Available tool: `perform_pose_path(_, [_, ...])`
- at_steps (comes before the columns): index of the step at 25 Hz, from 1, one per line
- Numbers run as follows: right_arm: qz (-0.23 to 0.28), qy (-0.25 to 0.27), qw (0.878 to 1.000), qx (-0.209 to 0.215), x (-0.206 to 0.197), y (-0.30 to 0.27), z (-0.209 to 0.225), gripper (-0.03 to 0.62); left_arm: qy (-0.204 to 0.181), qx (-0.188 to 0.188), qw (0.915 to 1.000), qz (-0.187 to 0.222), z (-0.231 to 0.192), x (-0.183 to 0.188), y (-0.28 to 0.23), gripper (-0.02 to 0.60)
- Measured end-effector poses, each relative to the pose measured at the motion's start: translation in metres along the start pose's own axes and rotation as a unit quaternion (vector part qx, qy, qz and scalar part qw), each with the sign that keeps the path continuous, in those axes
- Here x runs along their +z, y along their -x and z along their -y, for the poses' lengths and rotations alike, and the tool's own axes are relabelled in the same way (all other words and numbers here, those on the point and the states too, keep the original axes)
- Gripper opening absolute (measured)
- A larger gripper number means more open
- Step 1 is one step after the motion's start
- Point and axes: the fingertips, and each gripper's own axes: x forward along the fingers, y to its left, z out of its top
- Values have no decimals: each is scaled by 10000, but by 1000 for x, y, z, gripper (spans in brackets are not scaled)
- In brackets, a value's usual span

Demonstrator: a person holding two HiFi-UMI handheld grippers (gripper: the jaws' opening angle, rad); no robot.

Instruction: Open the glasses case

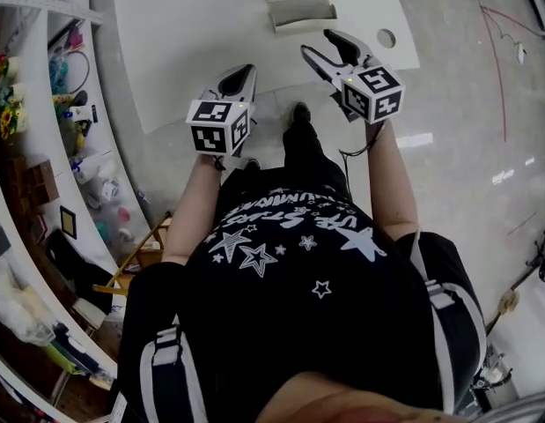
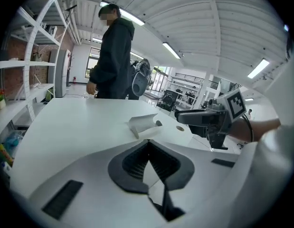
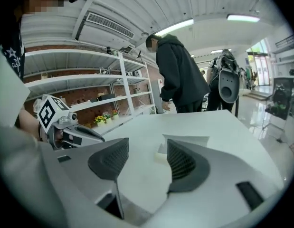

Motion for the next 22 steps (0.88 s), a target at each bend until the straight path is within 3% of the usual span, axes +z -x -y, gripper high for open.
perform_pose_path(4, [158,-40,9999,-2,-8,7,-53,238,13,-95,9999,135,-10,-14,46,12])
perform_pose_path(12, [325,-30,9991,-280,-26,21,-143,111,69,-395,9981,476,-17,-26,127,12])
perform_pose_path(22, [188,-261,9987,-383,-66,56,-197,95,9,-822,9949,578,7,-43,158,12])
